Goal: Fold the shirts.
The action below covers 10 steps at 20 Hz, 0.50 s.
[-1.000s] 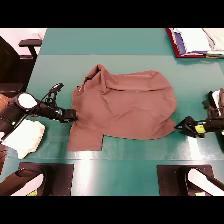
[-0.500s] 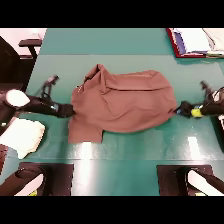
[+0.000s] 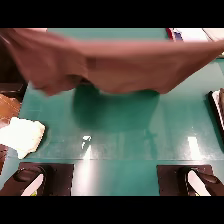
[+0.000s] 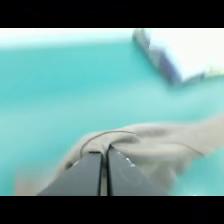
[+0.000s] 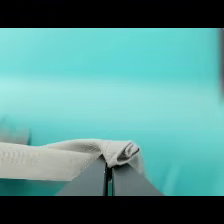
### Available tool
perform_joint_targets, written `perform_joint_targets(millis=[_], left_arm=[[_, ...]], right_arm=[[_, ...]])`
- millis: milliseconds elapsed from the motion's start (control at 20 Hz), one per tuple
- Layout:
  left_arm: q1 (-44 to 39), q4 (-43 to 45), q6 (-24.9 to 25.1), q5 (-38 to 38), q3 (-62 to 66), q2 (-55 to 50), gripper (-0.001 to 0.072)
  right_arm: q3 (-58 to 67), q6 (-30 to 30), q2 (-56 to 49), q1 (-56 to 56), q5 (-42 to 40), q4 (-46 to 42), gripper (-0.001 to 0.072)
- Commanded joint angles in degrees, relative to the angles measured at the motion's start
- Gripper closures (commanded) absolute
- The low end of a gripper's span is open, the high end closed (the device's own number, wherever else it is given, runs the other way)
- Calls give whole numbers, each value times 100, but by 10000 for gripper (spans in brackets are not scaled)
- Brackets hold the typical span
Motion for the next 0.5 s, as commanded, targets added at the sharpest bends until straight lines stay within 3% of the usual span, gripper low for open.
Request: perform_joint_targets(millis=[0, 250, 450], left_arm=[[2, 87, -103, 216, 1561, 63, 683], [2, 109, -157, 221, 2159, -2, 683], [2, 136, -149, -662, 2122, -739, 683]], right_arm=[[1427, 109, 219, 0, 225, -599, 697], [2973, 483, -240, 0, 1576, -1327, 697], [3051, 748, -857, 2, 2090, -1329, 697]])
